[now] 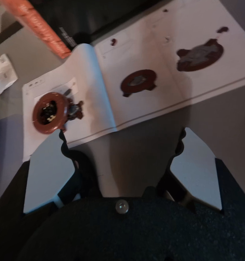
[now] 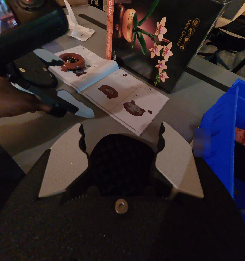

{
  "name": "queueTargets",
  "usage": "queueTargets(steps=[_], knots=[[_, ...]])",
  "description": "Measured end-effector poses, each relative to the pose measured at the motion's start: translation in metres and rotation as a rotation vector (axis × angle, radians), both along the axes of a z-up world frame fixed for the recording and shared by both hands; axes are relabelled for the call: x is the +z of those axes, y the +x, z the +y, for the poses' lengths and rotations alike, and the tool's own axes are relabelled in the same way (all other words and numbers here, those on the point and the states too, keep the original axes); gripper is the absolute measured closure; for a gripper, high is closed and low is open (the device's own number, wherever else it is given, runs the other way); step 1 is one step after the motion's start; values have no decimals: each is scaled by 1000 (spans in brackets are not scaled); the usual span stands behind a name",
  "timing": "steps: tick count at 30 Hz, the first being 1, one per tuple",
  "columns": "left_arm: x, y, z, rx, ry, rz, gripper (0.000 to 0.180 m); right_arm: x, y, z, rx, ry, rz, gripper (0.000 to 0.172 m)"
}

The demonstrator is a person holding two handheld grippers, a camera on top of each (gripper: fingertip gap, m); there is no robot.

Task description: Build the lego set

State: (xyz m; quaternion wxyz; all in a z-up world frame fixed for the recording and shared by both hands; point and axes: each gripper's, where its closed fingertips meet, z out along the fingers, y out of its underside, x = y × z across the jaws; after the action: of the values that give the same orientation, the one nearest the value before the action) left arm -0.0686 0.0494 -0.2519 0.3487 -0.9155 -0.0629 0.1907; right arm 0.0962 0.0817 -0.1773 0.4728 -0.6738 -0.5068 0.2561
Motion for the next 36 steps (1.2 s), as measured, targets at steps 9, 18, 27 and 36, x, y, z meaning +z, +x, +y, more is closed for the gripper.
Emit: queueTargets(steps=[9,18,27,36], knots=[[-10,5,8,-41,-165,-72,34,4,5,5,-15,-1,22,73],[-19,5,9,-52,-312,-186,34,6,8,9,-22,-8,39,73],[-20,5,9,-46,-328,-187,34,5,7,8,-16,-13,44,72],[-12,18,6,-22,-272,-125,34,1,-10,10,41,-28,94,71]])
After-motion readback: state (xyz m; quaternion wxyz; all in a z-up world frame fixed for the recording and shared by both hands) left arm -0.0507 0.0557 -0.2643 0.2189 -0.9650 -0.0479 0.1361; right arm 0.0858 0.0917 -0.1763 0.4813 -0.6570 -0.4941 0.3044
